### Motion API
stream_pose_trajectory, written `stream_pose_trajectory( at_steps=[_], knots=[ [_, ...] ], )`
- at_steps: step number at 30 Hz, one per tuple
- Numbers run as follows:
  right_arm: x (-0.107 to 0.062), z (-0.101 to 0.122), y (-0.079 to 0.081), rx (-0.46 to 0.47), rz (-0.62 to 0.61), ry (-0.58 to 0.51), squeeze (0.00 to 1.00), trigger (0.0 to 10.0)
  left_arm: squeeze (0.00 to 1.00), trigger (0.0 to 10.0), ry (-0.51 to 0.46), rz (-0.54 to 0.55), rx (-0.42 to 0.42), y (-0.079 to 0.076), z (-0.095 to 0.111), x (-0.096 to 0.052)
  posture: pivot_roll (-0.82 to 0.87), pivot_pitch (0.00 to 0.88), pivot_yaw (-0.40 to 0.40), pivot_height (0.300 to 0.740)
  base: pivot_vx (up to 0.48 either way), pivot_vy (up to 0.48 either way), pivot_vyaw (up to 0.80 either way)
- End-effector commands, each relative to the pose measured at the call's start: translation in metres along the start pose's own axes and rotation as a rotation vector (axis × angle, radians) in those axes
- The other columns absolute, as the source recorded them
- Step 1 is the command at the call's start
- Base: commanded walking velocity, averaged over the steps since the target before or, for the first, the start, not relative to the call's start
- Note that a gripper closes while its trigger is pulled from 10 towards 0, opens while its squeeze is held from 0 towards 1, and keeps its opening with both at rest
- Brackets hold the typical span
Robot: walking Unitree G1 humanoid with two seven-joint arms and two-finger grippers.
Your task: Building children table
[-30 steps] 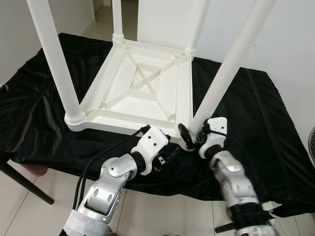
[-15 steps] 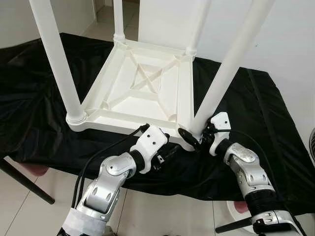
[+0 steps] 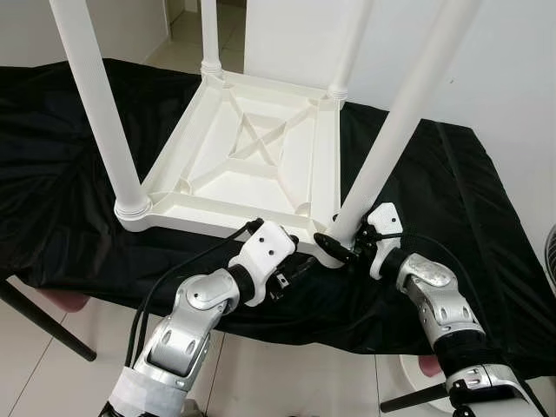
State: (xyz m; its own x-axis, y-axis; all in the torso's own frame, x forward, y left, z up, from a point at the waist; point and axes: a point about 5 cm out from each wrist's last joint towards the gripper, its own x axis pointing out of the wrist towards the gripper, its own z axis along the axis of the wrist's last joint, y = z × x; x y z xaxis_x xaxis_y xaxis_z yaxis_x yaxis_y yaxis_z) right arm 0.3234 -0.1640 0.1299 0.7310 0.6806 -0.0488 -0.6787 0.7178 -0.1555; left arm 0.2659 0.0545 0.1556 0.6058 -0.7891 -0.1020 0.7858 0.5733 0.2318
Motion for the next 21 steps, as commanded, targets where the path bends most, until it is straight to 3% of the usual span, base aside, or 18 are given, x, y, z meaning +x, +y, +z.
stream_pose_trajectory(
  at_steps=[1, 4, 5, 14, 16, 17, 18, 20, 21],
  knots=[
    [-0.001, -0.009, 0.003, 0.031, -0.031, 0.030, 0.00, 10.0, 0.00, 10.0, 0.010, 0.037, 0.000, 0.000, -0.001, 0.000, 0.14, 0.074, -0.071, 0.740, 0.000, 0.000, 0.00],
    [0.001, -0.010, 0.003, 0.037, -0.068, 0.034, 0.00, 10.0, 0.00, 10.0, 0.010, 0.036, 0.000, 0.000, -0.001, 0.001, 0.14, 0.074, -0.071, 0.740, 0.000, 0.000, 0.00],
    [0.004, -0.013, 0.003, 0.039, -0.151, 0.052, 0.00, 10.0, 0.00, 10.0, 0.011, 0.035, -0.001, -0.001, -0.001, 0.000, 0.15, 0.080, -0.073, 0.740, 0.000, 0.000, 0.00],
    [0.013, -0.016, 0.013, 0.100, -0.367, 0.056, 0.00, 10.0, 0.00, 10.0, 0.016, 0.032, -0.004, -0.003, -0.002, -0.002, 0.15, 0.082, -0.075, 0.740, 0.000, 0.000, 0.00],
    [0.013, -0.016, 0.014, 0.144, -0.494, 0.038, 0.00, 10.0, 0.00, 10.0, 0.019, 0.031, -0.003, -0.003, -0.002, -0.002, 0.15, 0.079, -0.075, 0.740, 0.000, 0.000, 0.00],
    [0.013, -0.016, 0.014, 0.144, -0.494, 0.038, 0.00, 10.0, 0.00, 10.0, 0.019, 0.031, -0.003, -0.003, -0.002, -0.002, 0.15, 0.079, -0.075, 0.740, 0.000, 0.000, 0.00],
    [0.011, -0.015, 0.018, 0.202, -0.654, 0.004, 0.00, 10.0, 0.00, 10.0, 0.018, 0.030, -0.004, -0.003, -0.002, -0.002, 0.15, 0.072, -0.080, 0.740, 0.000, 0.000, 0.00],
    [0.008, -0.014, 0.022, 0.222, -0.779, -0.014, 0.00, 10.0, 0.00, 10.0, 0.017, 0.028, -0.003, -0.004, -0.002, -0.001, 0.15, 0.070, -0.081, 0.740, 0.000, 0.000, 0.00],
    [0.008, -0.014, 0.022, 0.222, -0.779, -0.014, 0.00, 10.0, 0.00, 10.0, 0.017, 0.028, -0.003, -0.004, -0.002, -0.001, 0.15, 0.070, -0.081, 0.740, 0.000, 0.000, 0.00]
  ],
)
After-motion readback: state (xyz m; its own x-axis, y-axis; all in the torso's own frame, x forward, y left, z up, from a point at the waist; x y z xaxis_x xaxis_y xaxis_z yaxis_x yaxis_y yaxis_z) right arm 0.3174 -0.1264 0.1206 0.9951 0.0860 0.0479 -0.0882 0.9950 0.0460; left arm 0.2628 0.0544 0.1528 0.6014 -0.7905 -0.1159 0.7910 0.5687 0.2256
